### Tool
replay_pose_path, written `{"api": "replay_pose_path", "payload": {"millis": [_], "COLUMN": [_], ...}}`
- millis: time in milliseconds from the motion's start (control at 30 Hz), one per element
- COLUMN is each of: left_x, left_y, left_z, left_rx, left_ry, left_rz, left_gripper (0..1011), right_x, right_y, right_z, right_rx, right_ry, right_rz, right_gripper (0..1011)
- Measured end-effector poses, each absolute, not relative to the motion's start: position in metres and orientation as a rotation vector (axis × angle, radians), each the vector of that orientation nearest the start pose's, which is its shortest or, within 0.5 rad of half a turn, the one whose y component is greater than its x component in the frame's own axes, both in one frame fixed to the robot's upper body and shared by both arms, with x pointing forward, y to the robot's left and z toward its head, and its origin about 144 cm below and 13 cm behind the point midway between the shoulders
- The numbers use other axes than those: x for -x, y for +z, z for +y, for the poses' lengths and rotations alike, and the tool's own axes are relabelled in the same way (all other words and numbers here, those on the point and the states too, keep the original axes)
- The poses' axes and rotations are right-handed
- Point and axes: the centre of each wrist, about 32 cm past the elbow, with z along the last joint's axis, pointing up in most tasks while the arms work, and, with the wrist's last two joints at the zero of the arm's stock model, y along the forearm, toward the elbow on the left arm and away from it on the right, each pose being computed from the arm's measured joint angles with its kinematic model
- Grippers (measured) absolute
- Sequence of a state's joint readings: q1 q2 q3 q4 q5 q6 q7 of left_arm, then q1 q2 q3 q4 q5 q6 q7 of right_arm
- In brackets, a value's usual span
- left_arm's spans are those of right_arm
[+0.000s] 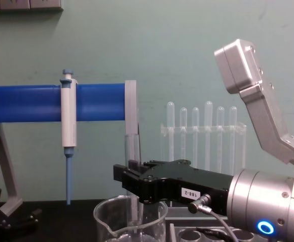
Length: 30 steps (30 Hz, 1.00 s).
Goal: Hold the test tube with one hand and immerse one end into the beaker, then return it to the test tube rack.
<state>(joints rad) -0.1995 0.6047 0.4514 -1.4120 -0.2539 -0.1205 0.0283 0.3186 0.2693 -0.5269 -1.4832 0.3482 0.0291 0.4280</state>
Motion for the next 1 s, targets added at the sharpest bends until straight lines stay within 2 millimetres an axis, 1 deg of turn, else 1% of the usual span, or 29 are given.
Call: {"api": "replay_pose_path", "payload": {"millis": [1000], "left_x": [-0.4886], "left_y": [1.1398], "left_z": [0.3097], "left_rx": [-0.304], "left_ry": [1.248], "left_rz": [-0.285], "left_gripper": [1000], "right_x": [-0.5114], "right_y": [1.1886], "right_z": [-0.1558], "right_rx": [0.002], "right_ry": [-0.666], "right_rz": [-0.052], "right_gripper": [241]}}
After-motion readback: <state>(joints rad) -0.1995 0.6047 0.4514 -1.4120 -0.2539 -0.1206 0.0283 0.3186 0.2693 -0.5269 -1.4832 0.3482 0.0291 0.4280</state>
